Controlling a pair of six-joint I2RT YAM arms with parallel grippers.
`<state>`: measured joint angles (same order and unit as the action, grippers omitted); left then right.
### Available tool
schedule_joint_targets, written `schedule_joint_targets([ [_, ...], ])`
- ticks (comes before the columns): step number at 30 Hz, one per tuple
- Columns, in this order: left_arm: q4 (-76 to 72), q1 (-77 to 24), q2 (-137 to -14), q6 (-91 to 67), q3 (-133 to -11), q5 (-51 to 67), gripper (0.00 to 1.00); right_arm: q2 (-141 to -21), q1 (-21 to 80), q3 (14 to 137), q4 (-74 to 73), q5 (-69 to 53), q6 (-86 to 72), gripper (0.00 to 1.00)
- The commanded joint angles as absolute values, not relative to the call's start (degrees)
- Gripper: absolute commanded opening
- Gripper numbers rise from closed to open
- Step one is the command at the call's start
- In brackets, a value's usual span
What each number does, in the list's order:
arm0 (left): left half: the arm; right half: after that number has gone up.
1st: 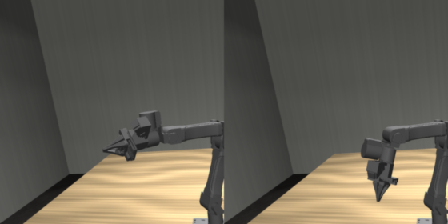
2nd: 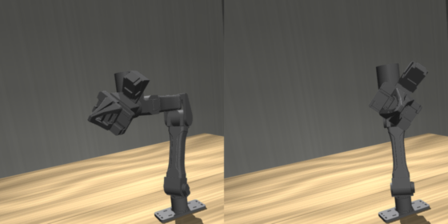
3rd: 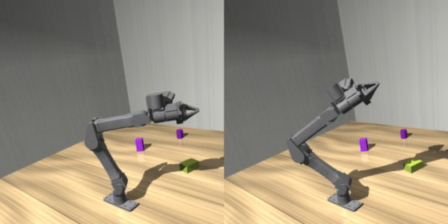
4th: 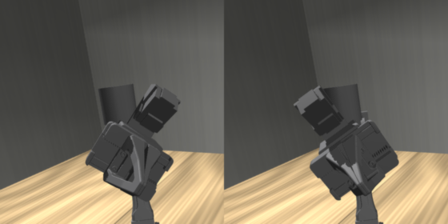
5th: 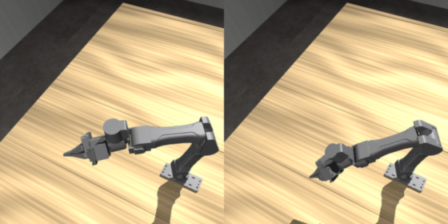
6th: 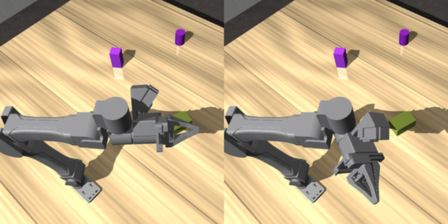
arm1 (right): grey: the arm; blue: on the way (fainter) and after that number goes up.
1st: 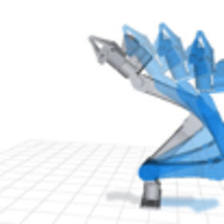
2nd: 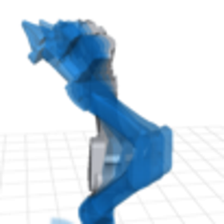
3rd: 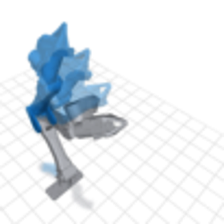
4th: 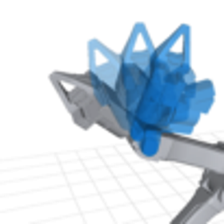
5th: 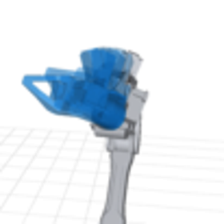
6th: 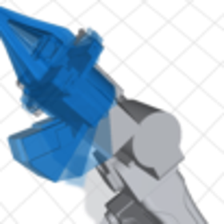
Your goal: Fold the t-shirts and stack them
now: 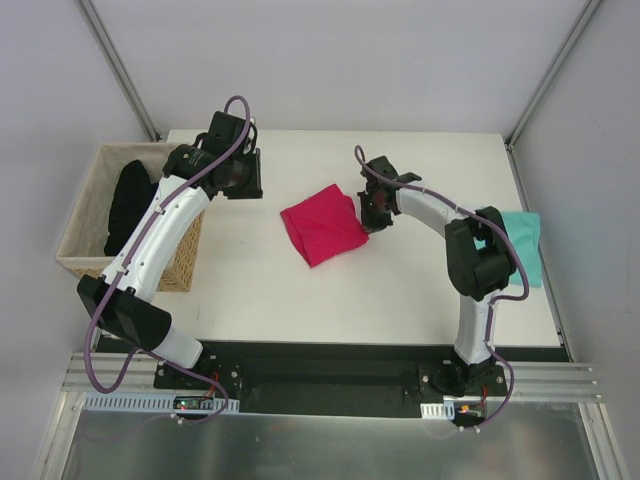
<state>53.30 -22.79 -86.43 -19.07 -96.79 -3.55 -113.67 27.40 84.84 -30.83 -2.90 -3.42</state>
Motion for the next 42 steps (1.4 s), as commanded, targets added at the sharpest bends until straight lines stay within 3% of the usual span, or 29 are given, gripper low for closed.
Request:
schedule_joint_targets([
  [1, 54.0, -22.4, -84.6, -19.8, -96.7, -4.7, 0.27, -111.4, 28.7, 84.1, -31.7, -4.2, -3.7, 0.01],
  [38, 54.0, -22.4, -86.1, -18.2, -97.6, -6.3, 0.27, -110.0, 42.0, 85.2, -36.1, 0.3, -9.7, 0.01],
  [42, 53.9, -22.4, -86.5, -18.2, -97.1, -6.7, 0.27, -109.4, 41.9, 86.7, -41.0, 12.5, -11.0, 0.2],
])
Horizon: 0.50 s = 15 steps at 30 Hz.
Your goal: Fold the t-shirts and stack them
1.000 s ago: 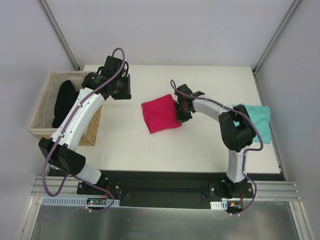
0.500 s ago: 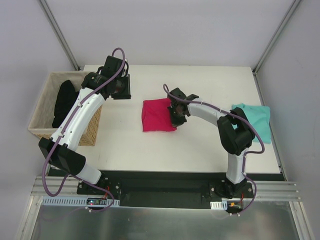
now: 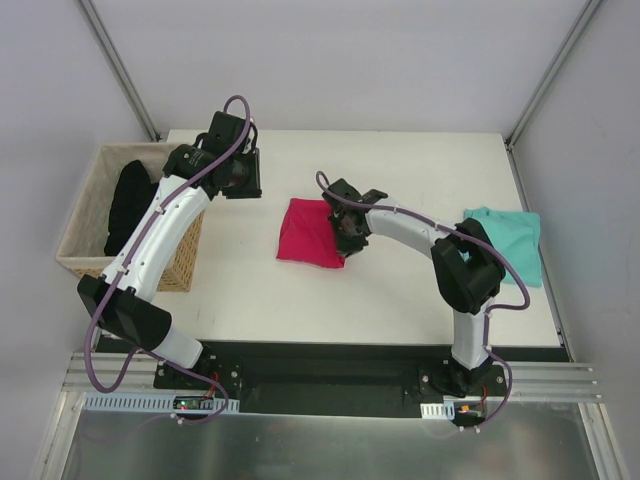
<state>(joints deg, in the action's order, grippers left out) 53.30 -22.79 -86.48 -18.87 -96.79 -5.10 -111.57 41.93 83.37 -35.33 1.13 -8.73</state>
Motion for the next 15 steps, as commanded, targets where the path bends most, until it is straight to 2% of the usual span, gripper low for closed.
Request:
schedule_joint_targets([
  [1, 53.9, -22.4, -86.7, -18.1, -97.0, -6.6, 0.27, -108.9, 41.7, 86.7, -41.2, 14.5, -11.1, 0.23],
  [3, 53.7, -22.4, -87.2, -18.1, -96.9, -6.5, 0.27, -107.9, 41.5, 88.2, -42.0, 19.1, -10.9, 0.27],
  [7, 53.0, -22.4, -87.8, -17.7, -97.6, -6.2, 0.27, -109.4, 40.0, 94.2, -43.9, 21.6, -8.9, 0.27],
  [10, 52.6, -22.4, -88.7, -17.1, -98.2, -6.2, 0.28, -111.0, 38.6, 98.7, -44.3, 20.6, -6.8, 0.16],
  [11, 52.3, -22.4, -88.9, -17.1, -98.3, -6.2, 0.28, -111.4, 38.2, 100.0, -44.4, 19.6, -6.3, 0.05],
  [15, 50.8, -22.0, -91.9, -16.1, -98.3, -5.6, 0.28, -114.9, 37.0, 105.7, -44.9, 17.3, -3.6, 0.01],
])
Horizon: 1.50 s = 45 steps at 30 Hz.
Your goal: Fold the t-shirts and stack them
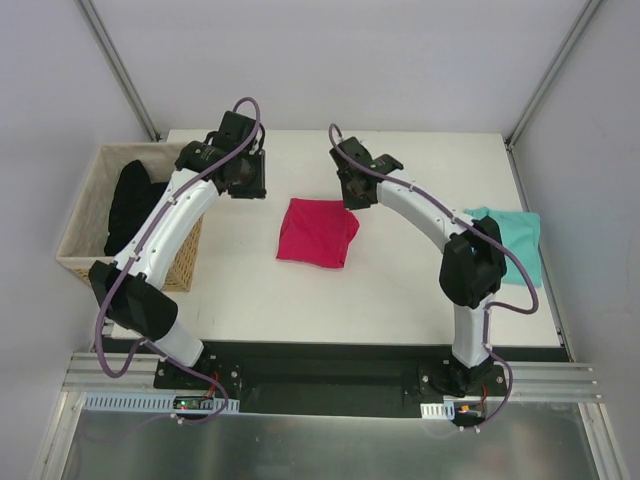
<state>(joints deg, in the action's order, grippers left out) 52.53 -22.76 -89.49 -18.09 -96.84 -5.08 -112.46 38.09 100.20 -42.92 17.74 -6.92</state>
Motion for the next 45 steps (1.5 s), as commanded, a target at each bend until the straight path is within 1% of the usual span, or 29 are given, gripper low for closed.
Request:
schedule_joint_targets([
  [1, 50.5, -21.9, -92.5, -16.0, -98.5, -5.5, 0.27, -116.5, 36.6, 107.2, -45.3, 17.0, -3.0, 0.01],
  [5, 49.0, -21.0, -95.7, -15.4, -99.5, -4.0, 0.24, -120.1, 36.1, 112.0, -46.1, 14.9, -1.4, 0.01],
  [9, 47.4, -20.0, -99.4, -14.6, -101.2, -2.3, 0.14, -122.1, 35.9, 113.0, -46.1, 13.3, -1.0, 0.01],
  [10, 47.3, -19.7, -100.3, -14.5, -101.6, -2.1, 0.05, -122.4, 35.8, 113.2, -46.1, 13.0, -0.9, 0.01],
  [11, 47.2, -19.5, -101.1, -14.4, -102.1, -1.8, 0.0, -123.0, 35.8, 113.4, -46.0, 12.7, -0.8, 0.01],
  [18, 46.6, -18.9, -107.0, -13.3, -105.8, 1.2, 0.0, -124.2, 35.5, 116.2, -46.6, 12.3, -0.4, 0.01],
  [28, 45.4, -18.9, -108.9, -12.8, -106.9, 5.5, 0.0, -124.0, 35.5, 121.0, -48.0, 12.8, -0.4, 0.01],
  [31, 45.3, -19.0, -110.6, -12.7, -107.5, 7.6, 0.0, -124.1, 35.3, 120.2, -47.5, 11.8, -0.9, 0.01],
  [37, 45.1, -18.9, -114.6, -12.7, -108.8, 10.0, 0.0, -122.9, 35.3, 114.7, -44.5, 9.9, -2.8, 0.01],
  [45, 44.7, -19.0, -118.0, -13.5, -109.6, 11.8, 0.0, -124.0, 34.9, 115.0, -44.0, 8.0, -3.5, 0.01],
])
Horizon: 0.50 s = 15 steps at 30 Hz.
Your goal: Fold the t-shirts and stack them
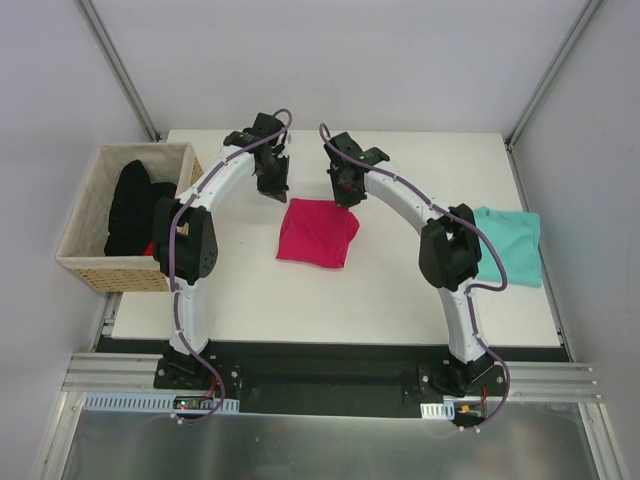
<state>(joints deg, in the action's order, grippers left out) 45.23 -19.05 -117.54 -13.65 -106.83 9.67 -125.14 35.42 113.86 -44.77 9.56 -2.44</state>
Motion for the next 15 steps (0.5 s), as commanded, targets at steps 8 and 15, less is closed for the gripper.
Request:
schedule_joint_targets([
  [8, 44.5, -19.0, -120.8, -13.5, -112.0, 12.8, 0.0, -125.0, 33.9, 114.6, -43.6, 6.3, -5.0, 0.01],
  [15, 44.6, -19.0, -123.2, -13.3, -114.8, 14.1, 0.0, -125.5, 33.7, 114.7, -43.4, 5.6, -5.8, 0.01],
])
